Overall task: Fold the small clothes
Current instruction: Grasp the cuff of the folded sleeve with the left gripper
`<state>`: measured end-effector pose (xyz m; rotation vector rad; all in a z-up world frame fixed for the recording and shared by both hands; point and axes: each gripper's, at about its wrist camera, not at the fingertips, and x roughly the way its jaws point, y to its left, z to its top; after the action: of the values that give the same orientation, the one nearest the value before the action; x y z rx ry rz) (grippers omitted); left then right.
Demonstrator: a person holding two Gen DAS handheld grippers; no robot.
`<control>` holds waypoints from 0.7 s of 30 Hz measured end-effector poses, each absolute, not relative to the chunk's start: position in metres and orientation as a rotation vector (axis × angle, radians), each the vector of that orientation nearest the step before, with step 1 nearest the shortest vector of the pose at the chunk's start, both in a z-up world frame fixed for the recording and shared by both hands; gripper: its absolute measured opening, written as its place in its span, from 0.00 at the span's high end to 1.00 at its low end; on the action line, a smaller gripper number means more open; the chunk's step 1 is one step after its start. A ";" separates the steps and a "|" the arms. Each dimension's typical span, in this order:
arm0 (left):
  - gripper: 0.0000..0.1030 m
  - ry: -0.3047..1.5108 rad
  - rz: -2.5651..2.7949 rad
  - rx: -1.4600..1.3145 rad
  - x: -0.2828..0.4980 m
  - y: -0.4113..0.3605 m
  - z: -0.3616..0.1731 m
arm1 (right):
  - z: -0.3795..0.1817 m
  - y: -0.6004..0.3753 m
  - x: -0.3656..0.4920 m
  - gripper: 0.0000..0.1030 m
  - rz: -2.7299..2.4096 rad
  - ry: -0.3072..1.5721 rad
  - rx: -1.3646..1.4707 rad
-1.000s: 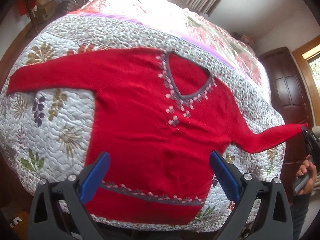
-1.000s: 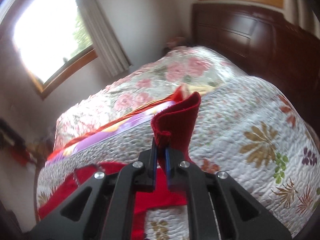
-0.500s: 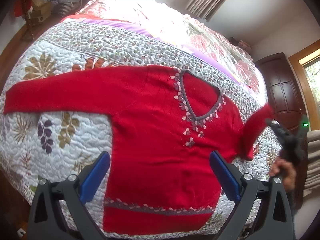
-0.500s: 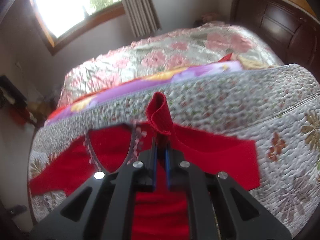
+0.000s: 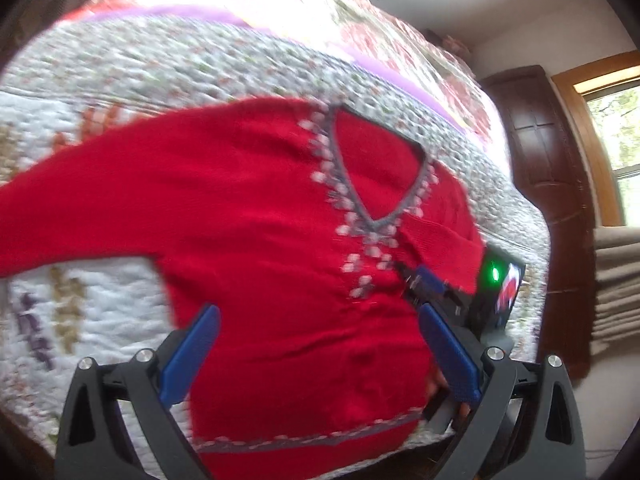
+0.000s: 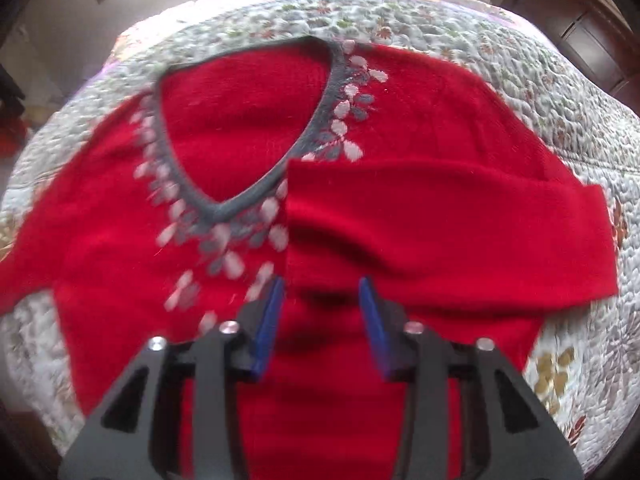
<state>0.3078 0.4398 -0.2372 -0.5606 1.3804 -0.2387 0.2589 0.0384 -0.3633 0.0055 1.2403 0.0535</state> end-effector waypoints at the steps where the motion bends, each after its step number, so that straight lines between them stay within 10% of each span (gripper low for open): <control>1: 0.04 1.386 -0.268 -0.585 0.314 0.432 -0.242 | -0.358 0.034 0.251 0.61 0.055 1.244 0.024; 21: 0.04 1.605 -0.518 -0.810 0.429 0.271 -0.387 | -0.297 -0.063 0.061 0.51 -0.048 1.405 0.428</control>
<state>0.4286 0.2707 -0.3867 -0.8097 1.6051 -0.5179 0.0612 -0.0630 -0.2966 0.4285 1.4053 -0.0475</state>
